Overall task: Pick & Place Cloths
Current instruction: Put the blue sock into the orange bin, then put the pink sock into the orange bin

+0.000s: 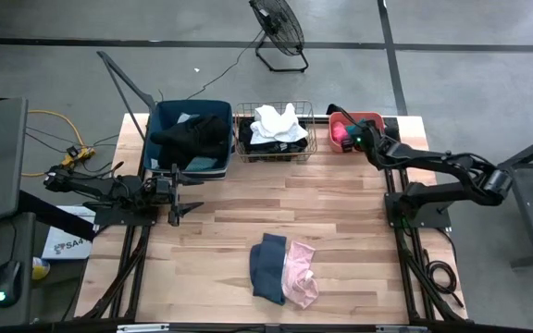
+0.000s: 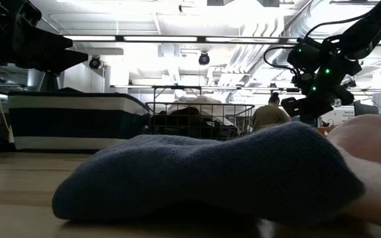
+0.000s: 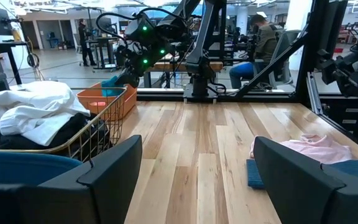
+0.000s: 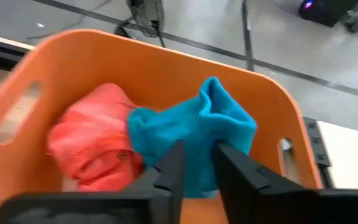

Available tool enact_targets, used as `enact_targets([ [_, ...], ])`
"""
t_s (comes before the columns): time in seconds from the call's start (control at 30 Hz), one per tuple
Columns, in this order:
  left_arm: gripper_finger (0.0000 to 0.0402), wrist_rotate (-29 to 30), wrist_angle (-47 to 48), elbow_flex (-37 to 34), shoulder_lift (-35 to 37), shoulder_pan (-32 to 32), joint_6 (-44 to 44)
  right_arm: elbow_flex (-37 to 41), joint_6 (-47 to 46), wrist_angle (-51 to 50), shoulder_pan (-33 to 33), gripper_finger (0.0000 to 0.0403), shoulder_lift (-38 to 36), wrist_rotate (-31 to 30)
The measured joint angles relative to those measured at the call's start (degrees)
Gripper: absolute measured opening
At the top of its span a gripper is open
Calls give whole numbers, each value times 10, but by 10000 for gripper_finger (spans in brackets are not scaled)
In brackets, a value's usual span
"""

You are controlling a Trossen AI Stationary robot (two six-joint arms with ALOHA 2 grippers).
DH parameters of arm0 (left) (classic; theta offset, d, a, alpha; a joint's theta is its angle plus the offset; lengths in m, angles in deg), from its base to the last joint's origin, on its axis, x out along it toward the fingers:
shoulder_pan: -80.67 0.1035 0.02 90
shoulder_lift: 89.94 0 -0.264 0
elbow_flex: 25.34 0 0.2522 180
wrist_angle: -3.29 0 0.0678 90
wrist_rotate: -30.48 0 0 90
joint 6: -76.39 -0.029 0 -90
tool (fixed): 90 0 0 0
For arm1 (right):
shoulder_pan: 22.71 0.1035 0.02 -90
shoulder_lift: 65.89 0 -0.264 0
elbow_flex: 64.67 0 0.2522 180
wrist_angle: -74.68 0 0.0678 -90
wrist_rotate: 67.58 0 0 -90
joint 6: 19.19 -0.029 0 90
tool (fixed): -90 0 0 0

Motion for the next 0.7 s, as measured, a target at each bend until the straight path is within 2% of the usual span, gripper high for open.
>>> enact_targets([
  [0.27, 300, 0, 0, 0, 0, 0, 0, 0, -25, 22, -1, 203, 0, 10],
  [0.4, 300, 0, 0, 0, 0, 0, 0, 0, -14, 30, -1, 253, -6, 8],
  [0.53, 300, 0, 0, 0, 0, 0, 0, 0, -14, 32, -1, 280, -28, 9],
  [0.7, 300, 0, 0, 0, 0, 0, 0, 0, -15, 33, 1, 280, -73, 29],
])
